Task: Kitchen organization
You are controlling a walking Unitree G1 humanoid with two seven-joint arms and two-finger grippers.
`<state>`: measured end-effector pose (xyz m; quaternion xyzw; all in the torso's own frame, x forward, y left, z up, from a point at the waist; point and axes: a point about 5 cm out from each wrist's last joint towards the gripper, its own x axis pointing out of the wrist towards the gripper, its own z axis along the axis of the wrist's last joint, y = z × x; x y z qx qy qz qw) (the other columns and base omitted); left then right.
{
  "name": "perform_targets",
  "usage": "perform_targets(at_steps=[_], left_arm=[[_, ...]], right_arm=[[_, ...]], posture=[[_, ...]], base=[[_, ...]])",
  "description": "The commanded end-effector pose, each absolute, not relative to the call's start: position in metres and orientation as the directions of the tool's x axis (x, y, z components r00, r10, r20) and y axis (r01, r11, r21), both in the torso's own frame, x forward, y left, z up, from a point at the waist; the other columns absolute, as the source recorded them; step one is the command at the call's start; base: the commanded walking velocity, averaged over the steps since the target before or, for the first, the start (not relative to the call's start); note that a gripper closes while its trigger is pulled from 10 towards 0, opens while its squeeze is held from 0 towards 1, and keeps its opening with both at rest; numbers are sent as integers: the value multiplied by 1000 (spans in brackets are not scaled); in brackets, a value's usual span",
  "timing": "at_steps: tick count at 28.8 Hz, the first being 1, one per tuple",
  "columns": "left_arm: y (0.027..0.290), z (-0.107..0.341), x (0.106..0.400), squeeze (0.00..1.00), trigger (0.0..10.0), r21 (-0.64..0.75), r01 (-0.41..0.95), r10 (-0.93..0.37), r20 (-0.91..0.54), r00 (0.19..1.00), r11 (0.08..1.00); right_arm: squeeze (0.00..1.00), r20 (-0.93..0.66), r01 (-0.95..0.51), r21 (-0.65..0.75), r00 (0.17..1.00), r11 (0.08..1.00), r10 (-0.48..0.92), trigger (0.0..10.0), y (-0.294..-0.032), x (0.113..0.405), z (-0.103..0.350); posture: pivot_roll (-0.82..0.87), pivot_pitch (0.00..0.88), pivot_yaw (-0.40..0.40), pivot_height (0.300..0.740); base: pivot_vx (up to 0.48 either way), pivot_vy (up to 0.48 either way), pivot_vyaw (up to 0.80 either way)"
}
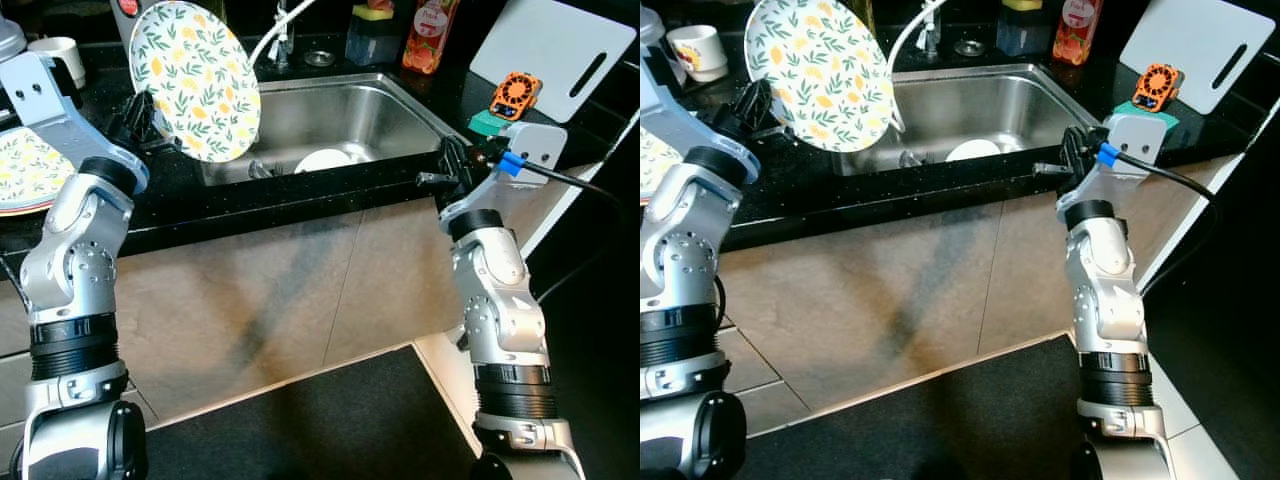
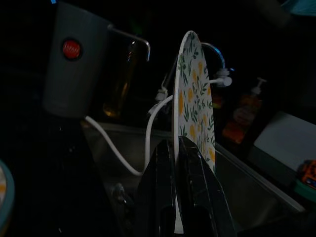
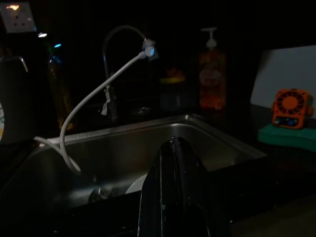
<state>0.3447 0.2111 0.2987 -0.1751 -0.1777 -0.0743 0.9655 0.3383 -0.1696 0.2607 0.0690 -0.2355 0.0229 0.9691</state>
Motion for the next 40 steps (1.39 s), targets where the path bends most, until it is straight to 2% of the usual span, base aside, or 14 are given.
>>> perform_targets(at_steps=[1, 25, 27, 29, 33, 40], left_arm=[[214, 301, 344, 0, 10000, -305, 198, -75, 372, 925, 931], [203, 293, 346, 0, 10000, -213, 210, -131, 332, 934, 954], [199, 294, 344, 0, 10000, -201, 240, -162, 339, 927, 950], [194, 301, 339, 0, 10000, -283, 341, -216, 393, 894, 896], [189, 306, 334, 0, 10000, -315, 419, -265, 432, 862, 851], [178, 299, 334, 0, 10000, -337, 436, -278, 426, 861, 835]], right_arm=[[0, 464, -82, 132, 886, 988, 11, 10000, -168, 337, 260], [0, 465, -79, 122, 885, 989, 14, 10000, -167, 337, 261], [0, 474, -55, 93, 880, 994, 4, 10000, -169, 336, 262], [0, 494, -9, 52, 869, 999, -18, 10000, -171, 334, 266], [0, 521, 57, 27, 852, 998, -63, 10000, -177, 333, 272], [0, 610, 138, -7, 785, 990, -105, 10000, -183, 326, 290]], posture=[[133, 52, -19, 740], [131, 47, -21, 740], [131, 47, -21, 740], [126, 53, -18, 740], [128, 54, -19, 740], [126, 55, -22, 740]], base=[[0, 0, 0], [0, 0, 0], [0, 0, 0], [0, 0, 0], [0, 0, 0], [0, 0, 0]])
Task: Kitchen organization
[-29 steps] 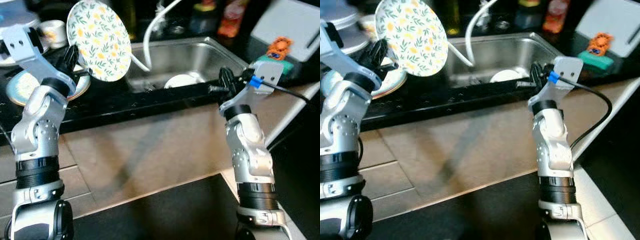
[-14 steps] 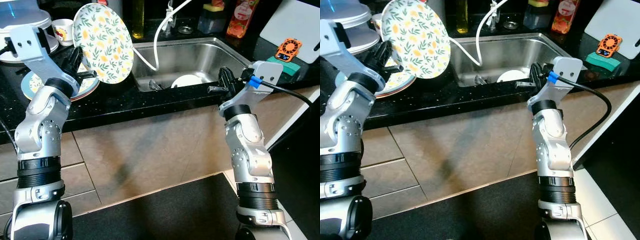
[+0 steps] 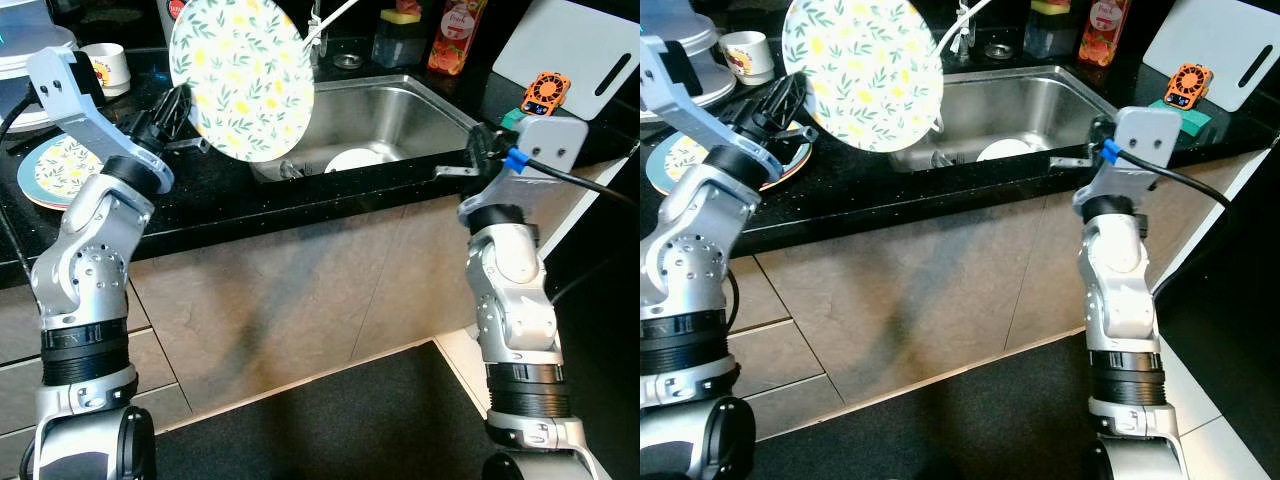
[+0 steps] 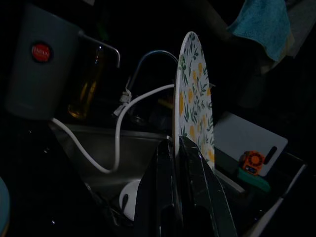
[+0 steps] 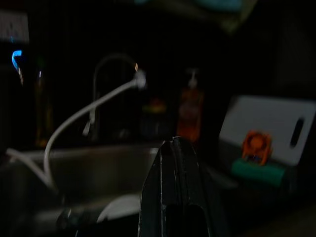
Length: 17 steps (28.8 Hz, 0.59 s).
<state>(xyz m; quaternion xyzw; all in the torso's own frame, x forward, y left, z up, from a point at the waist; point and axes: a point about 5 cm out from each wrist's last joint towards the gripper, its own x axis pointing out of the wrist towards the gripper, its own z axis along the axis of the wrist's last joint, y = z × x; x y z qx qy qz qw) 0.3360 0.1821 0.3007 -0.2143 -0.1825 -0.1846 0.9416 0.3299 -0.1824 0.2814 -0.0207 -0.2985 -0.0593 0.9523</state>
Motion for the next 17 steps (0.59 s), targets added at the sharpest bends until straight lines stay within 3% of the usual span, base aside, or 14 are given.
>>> perform_targets(at_steps=[1, 10, 17], left_arm=[[176, 298, 334, 0, 10000, -333, 439, -283, 425, 860, 834], [169, 301, 332, 0, 10000, -245, 425, -290, 442, 849, 872], [170, 301, 333, 0, 10000, -235, 414, -284, 440, 852, 879]], right_arm=[[0, 618, 140, -9, 779, 990, -105, 10000, -183, 326, 292], [0, 622, 135, -5, 776, 991, -103, 10000, -180, 325, 292], [0, 618, 135, -3, 779, 991, -104, 10000, -180, 326, 290]], posture=[[126, 55, -23, 740], [124, 54, -25, 740], [124, 54, -25, 740]], base=[[0, 0, 0], [0, 0, 0], [283, 0, 0]])
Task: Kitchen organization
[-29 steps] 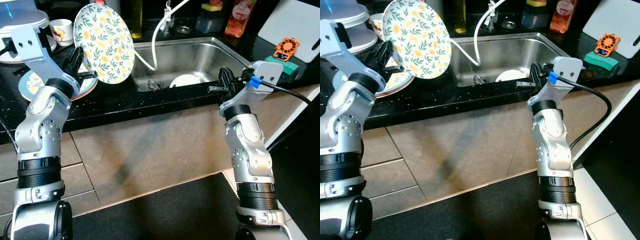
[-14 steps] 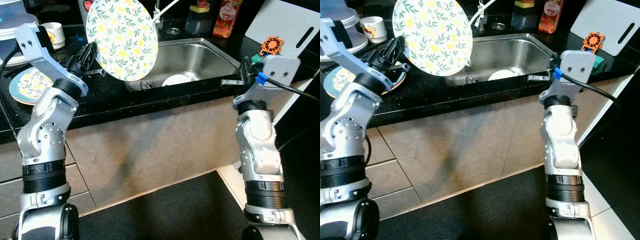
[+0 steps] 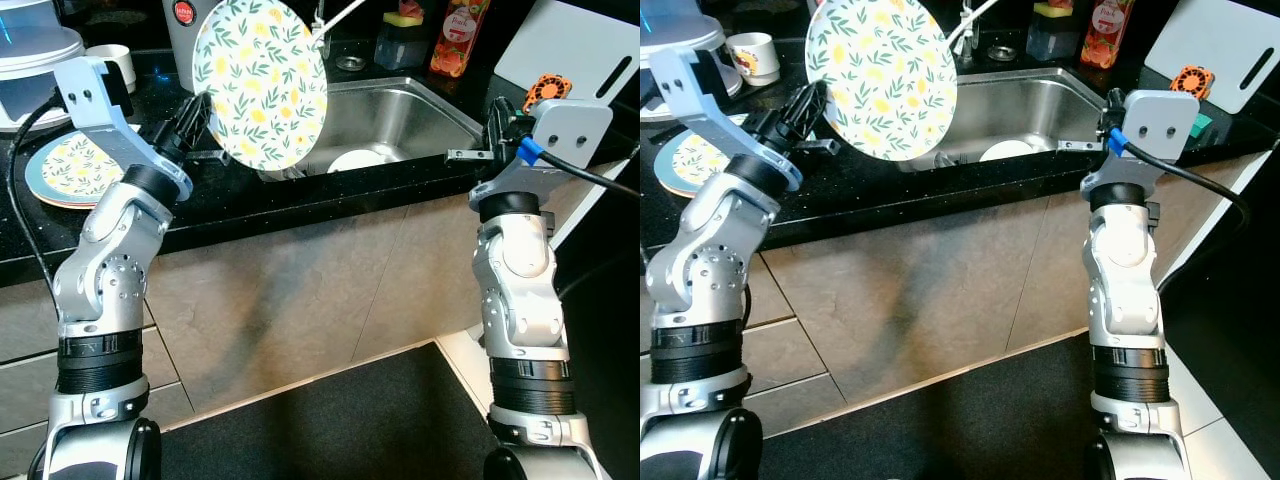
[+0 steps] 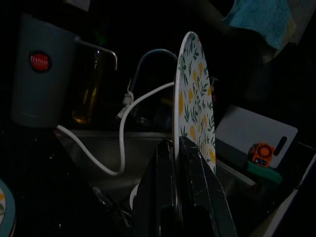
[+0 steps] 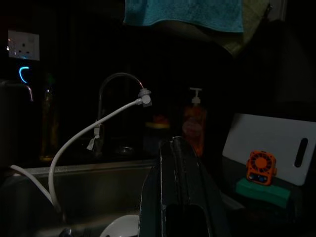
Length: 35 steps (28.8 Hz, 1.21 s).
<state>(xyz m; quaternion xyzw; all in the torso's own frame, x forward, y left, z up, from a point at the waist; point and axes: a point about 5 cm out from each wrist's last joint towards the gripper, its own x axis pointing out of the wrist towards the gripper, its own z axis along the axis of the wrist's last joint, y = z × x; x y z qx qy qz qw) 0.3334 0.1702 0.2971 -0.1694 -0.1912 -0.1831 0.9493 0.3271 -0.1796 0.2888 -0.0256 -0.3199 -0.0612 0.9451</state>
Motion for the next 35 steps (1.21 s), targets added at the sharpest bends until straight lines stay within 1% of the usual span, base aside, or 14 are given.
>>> perform_targets(at_steps=[1, 35], left_arm=[[170, 301, 334, 0, 10000, -234, 413, -283, 440, 852, 880], [175, 303, 335, 0, 10000, -220, 401, -273, 449, 851, 889]], right_arm=[[0, 617, 134, -3, 780, 991, -103, 10000, -180, 326, 290], [0, 608, 125, 0, 787, 992, -99, 10000, -179, 327, 287]], posture=[[124, 54, -25, 740], [125, 49, -20, 740]], base=[[334, 0, 0], [349, 0, 0]])
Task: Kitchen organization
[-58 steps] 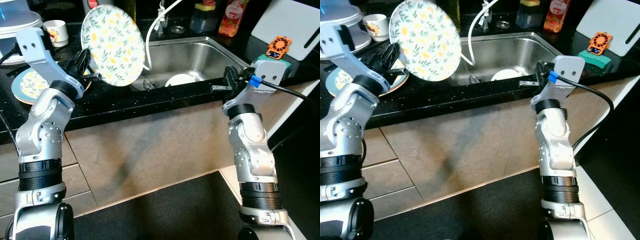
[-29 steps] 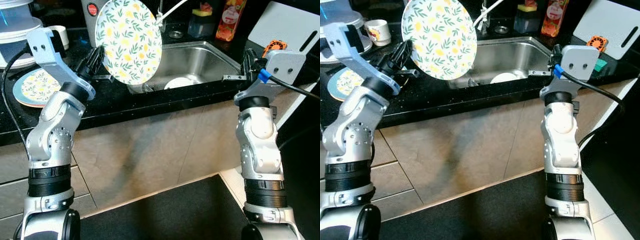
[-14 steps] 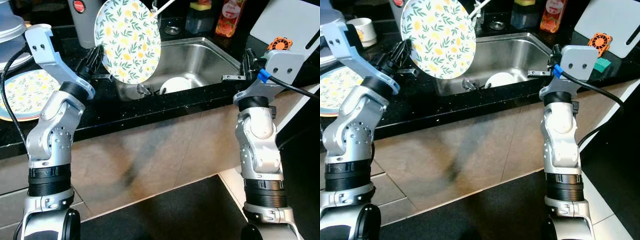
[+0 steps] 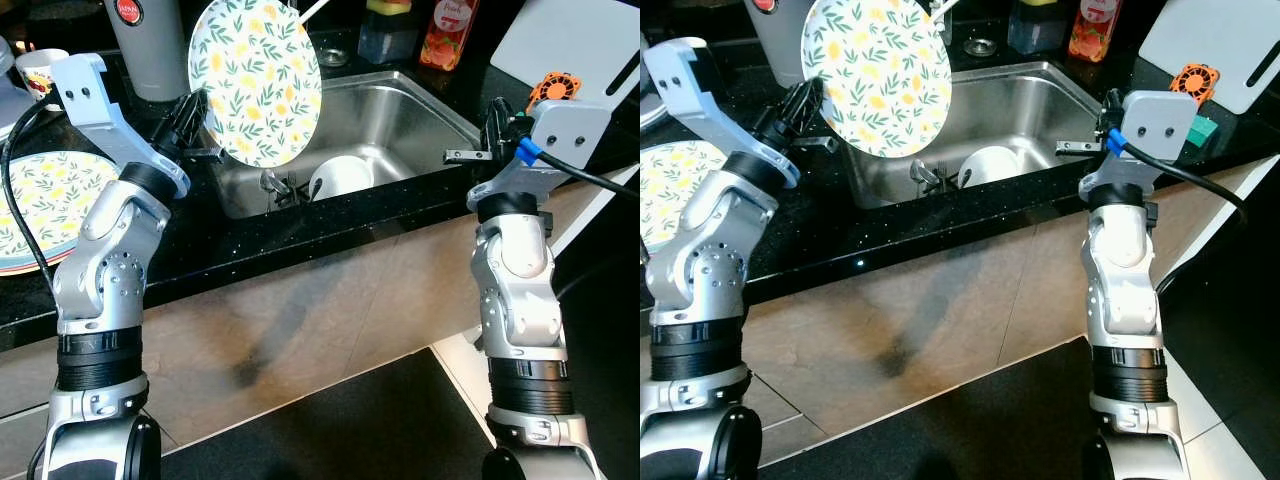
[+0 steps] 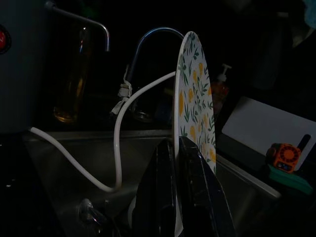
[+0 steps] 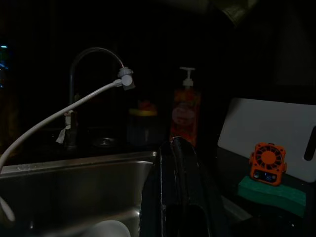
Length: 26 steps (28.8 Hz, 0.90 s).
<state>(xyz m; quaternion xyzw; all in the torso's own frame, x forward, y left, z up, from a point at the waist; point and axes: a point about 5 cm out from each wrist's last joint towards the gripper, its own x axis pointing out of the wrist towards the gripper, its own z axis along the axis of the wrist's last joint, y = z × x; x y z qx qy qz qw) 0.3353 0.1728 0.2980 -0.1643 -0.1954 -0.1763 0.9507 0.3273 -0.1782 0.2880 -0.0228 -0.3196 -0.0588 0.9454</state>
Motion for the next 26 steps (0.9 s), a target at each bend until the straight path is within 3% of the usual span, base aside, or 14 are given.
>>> perform_targets(at_steps=[1, 26], left_arm=[[175, 303, 335, 0, 10000, -220, 401, -273, 449, 851, 889], [175, 303, 335, 0, 10000, -223, 406, -276, 449, 850, 886]], right_arm=[[0, 608, 125, 0, 787, 992, -99, 10000, -179, 327, 287], [0, 604, 124, -2, 791, 992, -97, 10000, -178, 328, 286]], posture=[[125, 49, -20, 740], [124, 51, -19, 740]], base=[[412, 0, 0], [388, 0, 0]])
